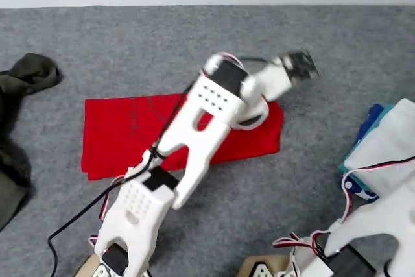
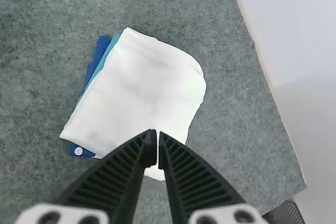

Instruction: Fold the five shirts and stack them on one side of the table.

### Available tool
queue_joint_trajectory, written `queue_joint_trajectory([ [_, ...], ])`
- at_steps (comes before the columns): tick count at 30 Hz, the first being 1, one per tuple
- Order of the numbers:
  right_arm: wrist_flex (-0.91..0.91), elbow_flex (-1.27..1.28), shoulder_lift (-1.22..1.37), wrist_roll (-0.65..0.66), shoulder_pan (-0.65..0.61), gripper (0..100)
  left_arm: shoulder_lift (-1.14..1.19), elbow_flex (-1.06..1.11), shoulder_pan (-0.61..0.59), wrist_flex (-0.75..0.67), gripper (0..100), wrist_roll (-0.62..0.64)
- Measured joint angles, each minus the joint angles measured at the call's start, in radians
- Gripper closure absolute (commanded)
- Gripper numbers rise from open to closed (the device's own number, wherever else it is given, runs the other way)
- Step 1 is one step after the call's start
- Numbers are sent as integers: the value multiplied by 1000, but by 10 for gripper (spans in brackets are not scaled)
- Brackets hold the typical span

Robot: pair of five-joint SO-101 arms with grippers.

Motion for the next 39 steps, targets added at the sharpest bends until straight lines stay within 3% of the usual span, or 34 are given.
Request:
queue_joint_trajectory([
  [5,0,0,0,3,0,990,-92,276,25,0,900,0],
  [10,0,2,0,3,0,990,-97,457,-54,-48,900,-46],
  [16,0,3,0,3,0,990,-97,554,-213,-258,900,-112],
  [22,0,3,0,3,0,990,-95,554,-249,-327,900,-121],
  [27,0,3,0,3,0,990,-95,548,-241,-315,900,-121],
  [33,0,3,0,3,-11,990,-126,443,-183,-170,912,-121],
  [39,0,25,-2,-21,-192,990,-216,348,-213,-80,952,-43],
])
